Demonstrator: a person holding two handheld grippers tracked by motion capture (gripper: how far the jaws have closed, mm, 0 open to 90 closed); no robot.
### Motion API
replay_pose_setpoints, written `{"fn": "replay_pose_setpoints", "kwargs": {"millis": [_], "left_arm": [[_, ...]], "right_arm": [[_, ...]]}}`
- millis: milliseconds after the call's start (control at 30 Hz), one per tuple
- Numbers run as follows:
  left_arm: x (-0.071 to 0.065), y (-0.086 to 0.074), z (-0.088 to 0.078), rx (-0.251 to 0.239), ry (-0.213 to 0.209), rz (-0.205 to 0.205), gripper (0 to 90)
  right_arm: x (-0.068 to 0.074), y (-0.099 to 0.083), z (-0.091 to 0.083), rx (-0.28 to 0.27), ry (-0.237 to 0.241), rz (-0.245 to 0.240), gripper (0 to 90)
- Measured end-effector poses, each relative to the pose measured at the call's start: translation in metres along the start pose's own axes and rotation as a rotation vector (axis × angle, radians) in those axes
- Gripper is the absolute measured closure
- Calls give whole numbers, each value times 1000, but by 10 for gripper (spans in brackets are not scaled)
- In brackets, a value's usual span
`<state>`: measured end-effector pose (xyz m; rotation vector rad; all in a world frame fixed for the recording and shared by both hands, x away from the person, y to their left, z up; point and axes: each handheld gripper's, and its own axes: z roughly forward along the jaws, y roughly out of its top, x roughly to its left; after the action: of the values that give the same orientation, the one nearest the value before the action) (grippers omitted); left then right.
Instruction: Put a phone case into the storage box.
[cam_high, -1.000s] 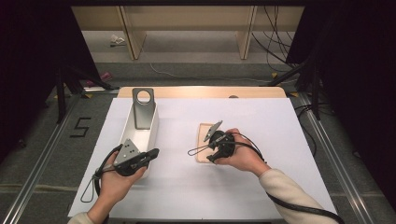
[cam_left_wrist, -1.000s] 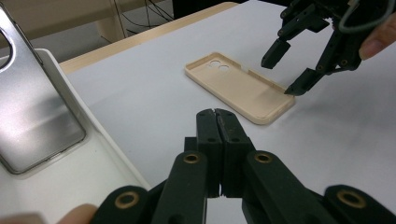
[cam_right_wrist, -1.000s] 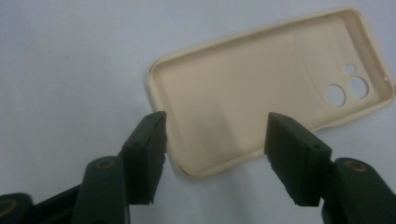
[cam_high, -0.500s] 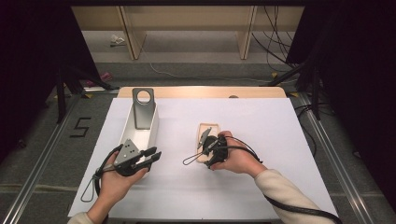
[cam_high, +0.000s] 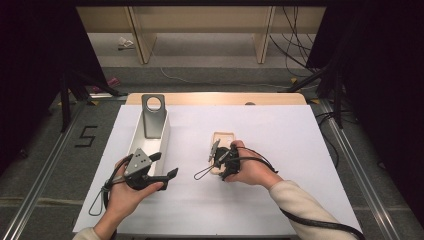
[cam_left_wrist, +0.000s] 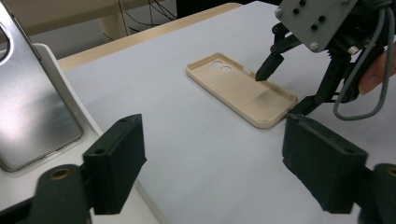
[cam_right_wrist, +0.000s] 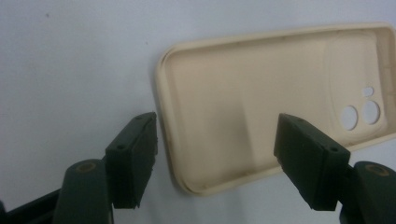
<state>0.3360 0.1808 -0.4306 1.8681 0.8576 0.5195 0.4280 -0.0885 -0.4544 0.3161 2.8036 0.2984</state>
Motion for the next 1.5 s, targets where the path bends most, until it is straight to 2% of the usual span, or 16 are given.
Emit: {"fn": "replay_pose_setpoints", "kwargs": {"millis": [67, 133, 400, 833, 867, 1067, 1100, 1200, 1267, 1333, 1500], "left_arm": [[1, 1, 0, 2, 18, 5, 153], [1, 0, 0, 2, 16, 13, 150], [2, 0, 0, 6, 33, 5, 34], [2, 0, 0, 1, 35, 9, 23], [2, 0, 0, 0, 34, 10, 24], [2, 0, 0, 0, 31, 10, 28], [2, 0, 0, 0, 30, 9, 28], [2, -1, 1, 1, 28, 11, 31], [2, -1, 1, 1, 27, 11, 32], [2, -1, 1, 0, 24, 11, 37], [2, -1, 1, 1, 23, 11, 39]], "right_arm": [[0, 1, 0, 5, -1, -10, 320], [0, 1, 1, 4, -2, -14, 322], [0, 3, 3, 27, -3, -31, 333], [1, 9, 6, 48, 2, -70, 385], [1, 10, 5, 62, 4, -74, 396], [4, 12, 5, 65, 28, -104, 509], [4, 12, 6, 57, 29, -120, 541], [9, 15, 4, 88, 59, -149, 689], [9, 16, 4, 91, 60, -160, 700], [11, 16, 5, 90, 67, -159, 738], [12, 16, 5, 90, 75, -153, 770]]}}
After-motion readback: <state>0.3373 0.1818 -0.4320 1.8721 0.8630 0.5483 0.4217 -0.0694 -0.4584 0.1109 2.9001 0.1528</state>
